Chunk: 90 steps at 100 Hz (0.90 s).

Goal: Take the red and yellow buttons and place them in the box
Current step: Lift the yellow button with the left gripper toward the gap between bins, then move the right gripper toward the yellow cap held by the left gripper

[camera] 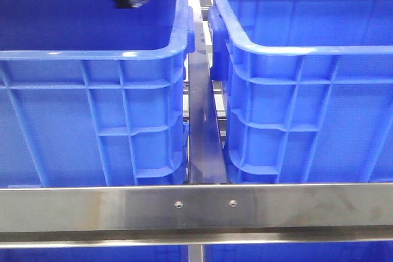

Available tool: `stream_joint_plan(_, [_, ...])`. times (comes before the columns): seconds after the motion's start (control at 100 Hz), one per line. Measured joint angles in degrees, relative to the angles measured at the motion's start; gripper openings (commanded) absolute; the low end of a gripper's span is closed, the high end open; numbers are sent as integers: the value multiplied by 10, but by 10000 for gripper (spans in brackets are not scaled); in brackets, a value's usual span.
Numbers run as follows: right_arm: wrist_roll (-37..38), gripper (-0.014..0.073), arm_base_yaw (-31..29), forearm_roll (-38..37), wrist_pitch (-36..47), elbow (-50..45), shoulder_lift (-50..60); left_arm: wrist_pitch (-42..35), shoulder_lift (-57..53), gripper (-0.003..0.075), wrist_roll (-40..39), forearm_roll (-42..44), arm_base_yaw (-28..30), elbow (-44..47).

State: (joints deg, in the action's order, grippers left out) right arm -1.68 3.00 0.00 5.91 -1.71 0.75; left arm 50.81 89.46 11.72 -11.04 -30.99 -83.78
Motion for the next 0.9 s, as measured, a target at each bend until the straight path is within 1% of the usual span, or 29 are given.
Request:
stream_joint_plan(0.16, [0, -62, 0, 0, 0, 0, 0, 1, 0, 157, 1, 0, -58, 0])
stream_joint_plan(0.28, [0, -62, 0, 0, 0, 0, 0, 3, 0, 157, 1, -3, -87, 0])
stream_joint_plan(0.4, [0, -62, 0, 0, 0, 0, 0, 5, 0, 157, 1, -3, -101, 0])
stream_joint_plan(0.63, [0, -62, 0, 0, -4, 0, 0, 7, 0, 157, 1, -3, -103, 0])
stream_joint_plan(0.68, [0, -62, 0, 0, -22, 4, 0, 7, 0, 157, 1, -3, -103, 0])
stream_joint_plan(0.75, [0, -62, 0, 0, -71, 25, 0, 7, 0, 157, 1, -3, -103, 0])
stream_joint_plan(0.9, [0, -62, 0, 0, -230, 106, 0, 7, 0, 157, 1, -3, -103, 0])
